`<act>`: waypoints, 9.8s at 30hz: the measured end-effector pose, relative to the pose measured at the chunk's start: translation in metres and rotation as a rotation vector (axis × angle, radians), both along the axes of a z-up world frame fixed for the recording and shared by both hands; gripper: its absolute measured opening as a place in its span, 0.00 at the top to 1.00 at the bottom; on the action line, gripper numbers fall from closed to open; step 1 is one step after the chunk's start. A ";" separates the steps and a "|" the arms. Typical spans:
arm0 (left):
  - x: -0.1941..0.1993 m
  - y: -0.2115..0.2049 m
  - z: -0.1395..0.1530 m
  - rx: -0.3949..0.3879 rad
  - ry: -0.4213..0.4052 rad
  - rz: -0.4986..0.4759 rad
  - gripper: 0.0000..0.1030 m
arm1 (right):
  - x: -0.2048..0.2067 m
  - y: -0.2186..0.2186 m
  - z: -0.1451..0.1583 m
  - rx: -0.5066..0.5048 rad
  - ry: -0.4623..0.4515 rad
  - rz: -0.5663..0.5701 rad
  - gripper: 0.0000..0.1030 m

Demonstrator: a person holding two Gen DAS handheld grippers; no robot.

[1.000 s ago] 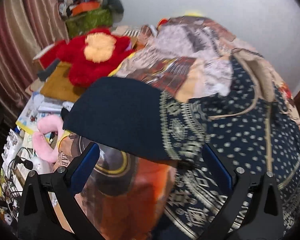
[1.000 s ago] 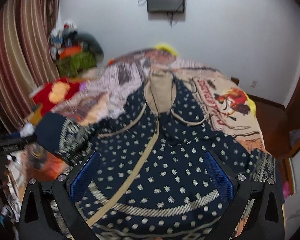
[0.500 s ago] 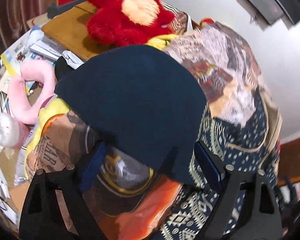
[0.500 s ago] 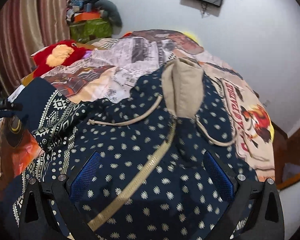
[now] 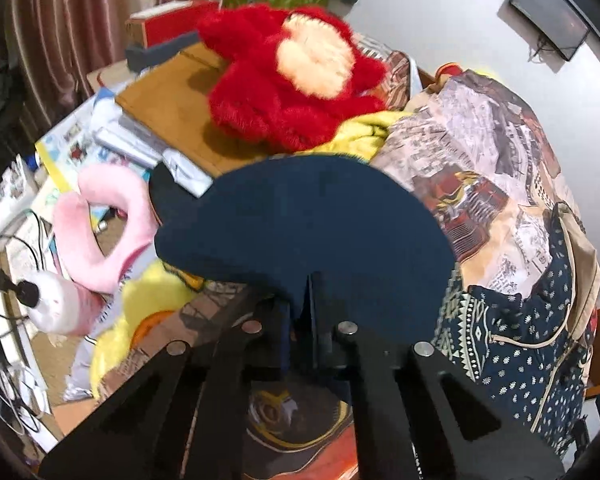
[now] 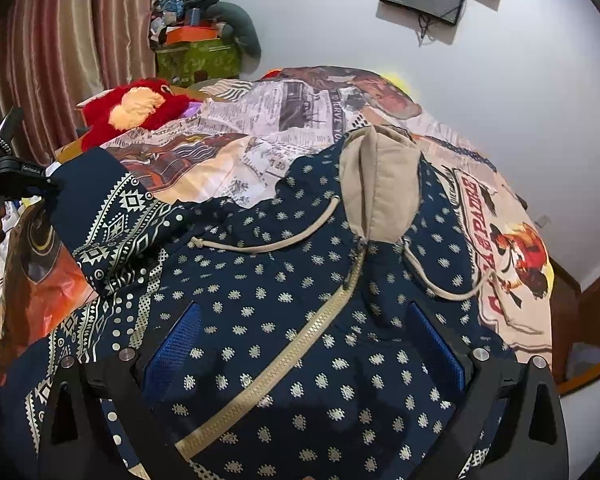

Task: Fold large clothes

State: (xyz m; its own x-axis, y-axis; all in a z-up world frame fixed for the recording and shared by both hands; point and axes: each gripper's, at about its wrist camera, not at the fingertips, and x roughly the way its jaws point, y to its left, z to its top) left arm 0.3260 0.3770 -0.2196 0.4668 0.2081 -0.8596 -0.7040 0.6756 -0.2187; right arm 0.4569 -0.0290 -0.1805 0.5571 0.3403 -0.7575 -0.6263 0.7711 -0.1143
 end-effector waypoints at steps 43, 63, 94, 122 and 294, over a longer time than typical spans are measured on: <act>0.052 -0.312 0.031 0.113 -0.006 -0.840 0.61 | -0.015 -0.114 0.029 0.059 0.074 -0.144 0.05; -0.015 -0.166 -0.039 0.198 0.148 -0.639 0.47 | -0.026 0.118 -0.052 -0.208 0.176 0.244 0.05; 0.043 -0.183 -0.082 0.200 0.177 -0.638 0.48 | 0.002 0.036 0.000 -0.001 0.117 0.062 0.84; 0.018 -0.194 -0.030 0.278 0.159 -0.534 0.48 | 0.010 -0.198 -0.007 0.219 0.312 -0.350 0.77; 0.121 -0.434 0.002 0.113 0.056 -1.026 0.28 | -0.043 -0.438 -0.056 0.471 0.512 -0.841 0.28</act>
